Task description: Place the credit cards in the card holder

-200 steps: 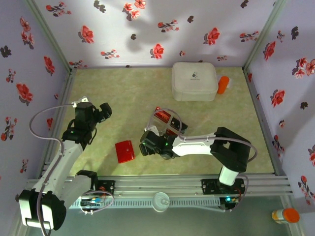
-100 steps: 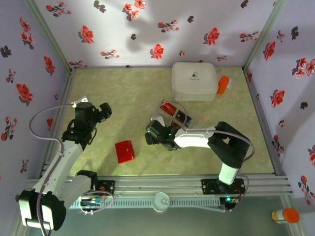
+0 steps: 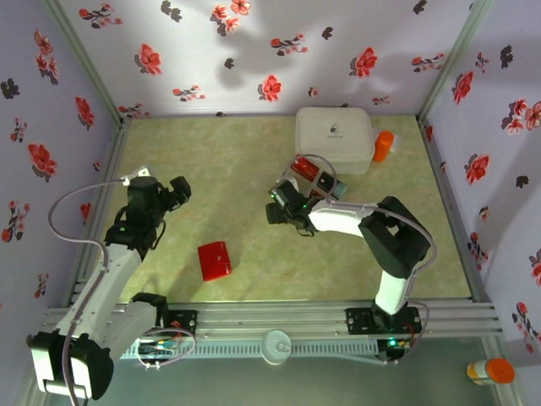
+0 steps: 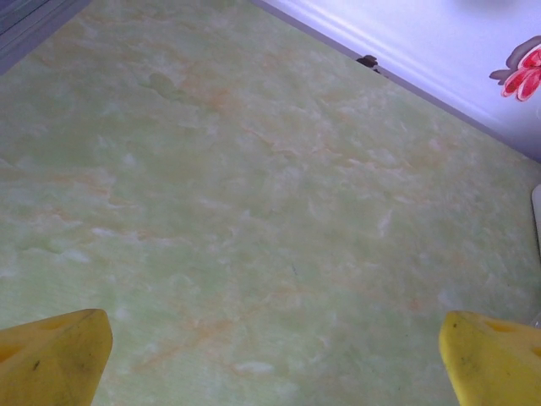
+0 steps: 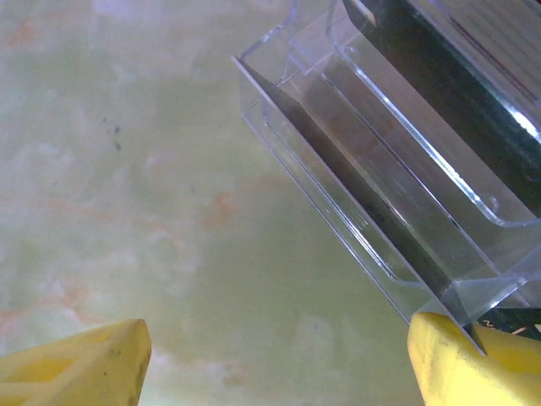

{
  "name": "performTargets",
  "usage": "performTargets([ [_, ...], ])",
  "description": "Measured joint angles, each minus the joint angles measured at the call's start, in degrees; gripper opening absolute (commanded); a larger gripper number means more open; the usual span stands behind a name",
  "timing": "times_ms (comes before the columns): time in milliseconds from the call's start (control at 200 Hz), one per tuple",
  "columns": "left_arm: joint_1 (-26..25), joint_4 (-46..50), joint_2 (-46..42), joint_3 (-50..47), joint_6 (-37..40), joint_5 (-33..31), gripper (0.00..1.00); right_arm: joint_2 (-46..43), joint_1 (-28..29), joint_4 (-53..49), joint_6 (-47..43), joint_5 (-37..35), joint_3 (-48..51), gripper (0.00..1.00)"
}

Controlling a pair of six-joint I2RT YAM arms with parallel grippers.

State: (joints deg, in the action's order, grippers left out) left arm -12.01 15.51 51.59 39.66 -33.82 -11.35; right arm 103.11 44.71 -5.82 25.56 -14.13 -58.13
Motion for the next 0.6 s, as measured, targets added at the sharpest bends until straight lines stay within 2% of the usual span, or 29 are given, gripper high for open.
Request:
performTargets([
  [320,0.0,0.7,-0.7,-1.2,-0.6,2.3,1.0,-0.1,-2.1,-1.2,-2.5,4.8,-1.6,0.8],
  [485,0.0,3.4,-2.8,-1.6,-1.7,3.9,1.0,-6.6,-0.2,-3.9,-1.2,9.3,-1.5,0.79],
  [600,0.0,5.2,-4.2,-2.3,-2.5,4.7,1.0,-12.0,2.7,-3.1,3.4,12.6,-1.0,0.79],
])
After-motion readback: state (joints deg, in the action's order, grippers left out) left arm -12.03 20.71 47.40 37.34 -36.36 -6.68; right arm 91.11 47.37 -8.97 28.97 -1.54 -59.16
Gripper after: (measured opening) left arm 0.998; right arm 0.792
